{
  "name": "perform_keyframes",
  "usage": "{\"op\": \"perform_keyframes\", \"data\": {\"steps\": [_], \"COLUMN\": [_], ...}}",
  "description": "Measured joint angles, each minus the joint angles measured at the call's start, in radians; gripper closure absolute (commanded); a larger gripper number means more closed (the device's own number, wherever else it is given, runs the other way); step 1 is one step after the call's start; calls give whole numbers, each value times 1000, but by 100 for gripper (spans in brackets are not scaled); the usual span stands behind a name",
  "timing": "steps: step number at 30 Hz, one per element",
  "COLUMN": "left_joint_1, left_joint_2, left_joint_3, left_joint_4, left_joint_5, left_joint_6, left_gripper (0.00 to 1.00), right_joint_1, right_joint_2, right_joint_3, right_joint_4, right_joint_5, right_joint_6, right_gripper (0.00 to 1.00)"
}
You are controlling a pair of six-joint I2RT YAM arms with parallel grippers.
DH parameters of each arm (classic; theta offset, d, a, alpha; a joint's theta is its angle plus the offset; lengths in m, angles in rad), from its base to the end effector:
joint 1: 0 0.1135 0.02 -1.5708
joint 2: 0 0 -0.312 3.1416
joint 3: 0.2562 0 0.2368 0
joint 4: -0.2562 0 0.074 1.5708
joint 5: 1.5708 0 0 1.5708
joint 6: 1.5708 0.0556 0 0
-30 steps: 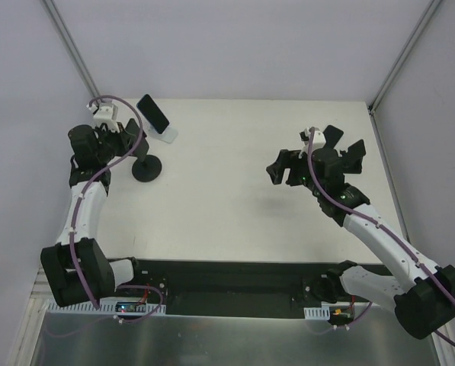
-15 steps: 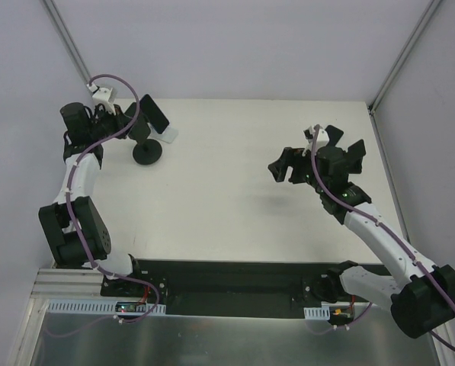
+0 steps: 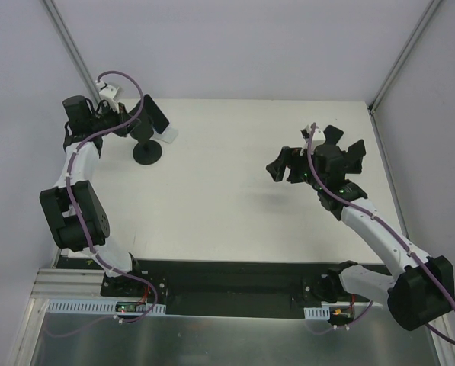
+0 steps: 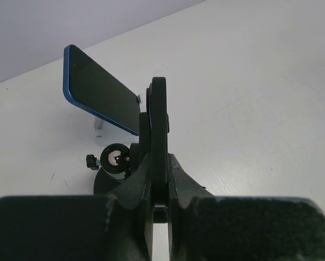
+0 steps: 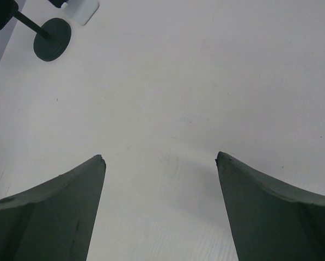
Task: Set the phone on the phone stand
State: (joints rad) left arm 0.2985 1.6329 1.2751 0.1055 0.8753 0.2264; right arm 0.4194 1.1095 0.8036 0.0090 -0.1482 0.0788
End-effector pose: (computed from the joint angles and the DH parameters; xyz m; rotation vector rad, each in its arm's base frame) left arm 0.3768 0.0713 0.3735 0.5366 1.6649 -0.4125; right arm 0.2168 0.1056 0.3434 -0.4225 1.8447 0.4806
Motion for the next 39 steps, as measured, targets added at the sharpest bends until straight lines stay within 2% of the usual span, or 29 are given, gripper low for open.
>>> {"op": "perform_keyframes", "data": {"steps": [3,8,19,20,24,27,29,31,35,39], "left_joint_1": [16,78,87,87,88,89,89,89,89,87], "left_joint_2": [4,4,37,43,49,49,45,30,-71,-246], "left_joint_3": [-7,-104,-79,-70,-53,-47,-47,-54,-115,-229], "left_joint_4": [32,243,253,245,221,204,201,204,230,255], "left_joint_5": [18,87,145,146,141,116,87,47,-36,-170], "left_joint_6": [-40,-202,-268,-268,-275,-291,-296,-309,-358,-447], "left_gripper": [100,100,99,85,48,38,34,25,21,27], "right_joint_1": [-2,-5,-10,-11,-11,-12,-12,-12,-13,-14], "right_joint_2": [6,11,20,21,24,25,29,31,33,38], "right_joint_3": [0,0,0,0,0,0,0,0,0,0], "right_joint_4": [5,6,10,10,10,10,10,10,10,10], "right_joint_5": [-6,-17,-29,-30,-35,-43,-48,-51,-51,-50], "right_joint_6": [3,9,16,17,18,19,20,22,23,22], "right_gripper": [15,15,15,15,15,15,15,15,15,15]}}
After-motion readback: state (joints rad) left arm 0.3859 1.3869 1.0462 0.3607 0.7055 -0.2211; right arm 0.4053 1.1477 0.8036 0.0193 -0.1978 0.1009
